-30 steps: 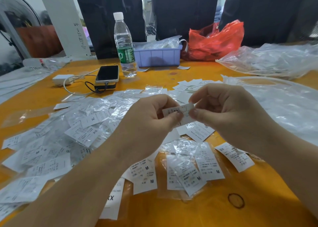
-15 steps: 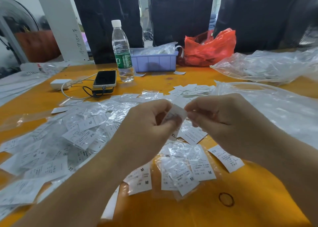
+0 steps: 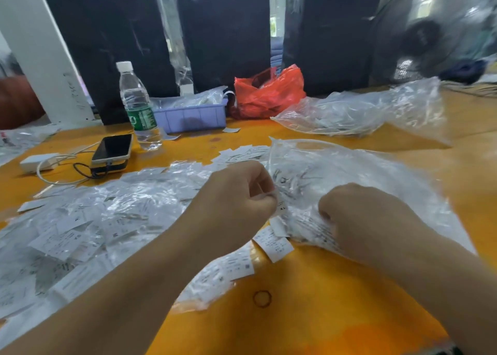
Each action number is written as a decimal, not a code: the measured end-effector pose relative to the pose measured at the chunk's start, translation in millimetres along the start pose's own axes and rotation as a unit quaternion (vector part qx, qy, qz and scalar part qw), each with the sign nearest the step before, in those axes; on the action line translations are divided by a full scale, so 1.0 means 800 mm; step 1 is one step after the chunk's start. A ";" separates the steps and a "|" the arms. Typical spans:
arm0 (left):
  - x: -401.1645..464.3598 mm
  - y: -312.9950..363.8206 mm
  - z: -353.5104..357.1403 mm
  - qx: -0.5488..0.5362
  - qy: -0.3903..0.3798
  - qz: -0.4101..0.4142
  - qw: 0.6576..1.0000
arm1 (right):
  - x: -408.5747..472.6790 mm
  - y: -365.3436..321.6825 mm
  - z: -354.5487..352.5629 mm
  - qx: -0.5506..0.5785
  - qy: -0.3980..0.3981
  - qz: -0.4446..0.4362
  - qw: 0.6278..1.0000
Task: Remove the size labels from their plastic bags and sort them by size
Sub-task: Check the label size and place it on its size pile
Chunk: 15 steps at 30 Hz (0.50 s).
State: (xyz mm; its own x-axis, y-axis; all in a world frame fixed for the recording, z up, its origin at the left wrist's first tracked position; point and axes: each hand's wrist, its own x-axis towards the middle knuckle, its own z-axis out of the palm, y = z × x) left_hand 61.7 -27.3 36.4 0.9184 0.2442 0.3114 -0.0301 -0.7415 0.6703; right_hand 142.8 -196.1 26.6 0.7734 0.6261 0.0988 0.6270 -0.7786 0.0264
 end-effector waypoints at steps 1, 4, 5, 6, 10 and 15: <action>0.002 0.002 0.005 -0.003 -0.002 0.001 1.000 | 0.001 0.003 0.006 -0.003 0.000 -0.002 1.000; 0.003 0.003 0.019 -0.002 -0.010 0.005 1.000 | 0.001 0.011 0.017 0.004 0.012 -0.006 1.000; 0.002 0.002 0.021 -0.001 -0.013 0.008 1.000 | 0.001 0.013 0.019 0.010 0.016 -0.005 1.000; 0.002 0.001 0.022 -0.002 -0.015 0.011 1.000 | 0.002 0.014 0.020 0.014 0.019 -0.004 1.000; 0.004 0.000 0.015 -0.016 -0.018 0.005 1.000 | 0.002 0.009 0.018 0.021 0.044 -0.005 0.999; 0.005 -0.008 -0.013 -0.012 0.002 0.000 1.000 | 0.004 -0.005 0.008 0.022 0.127 -0.018 0.991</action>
State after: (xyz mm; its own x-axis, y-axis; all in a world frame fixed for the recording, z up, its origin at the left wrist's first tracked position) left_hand 61.7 -15.4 40.6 0.9172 0.2464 0.3132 -0.0396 -0.7256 0.6870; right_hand 143.8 -190.9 20.3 0.7055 0.6185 0.3460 0.6616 -0.7498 -0.0085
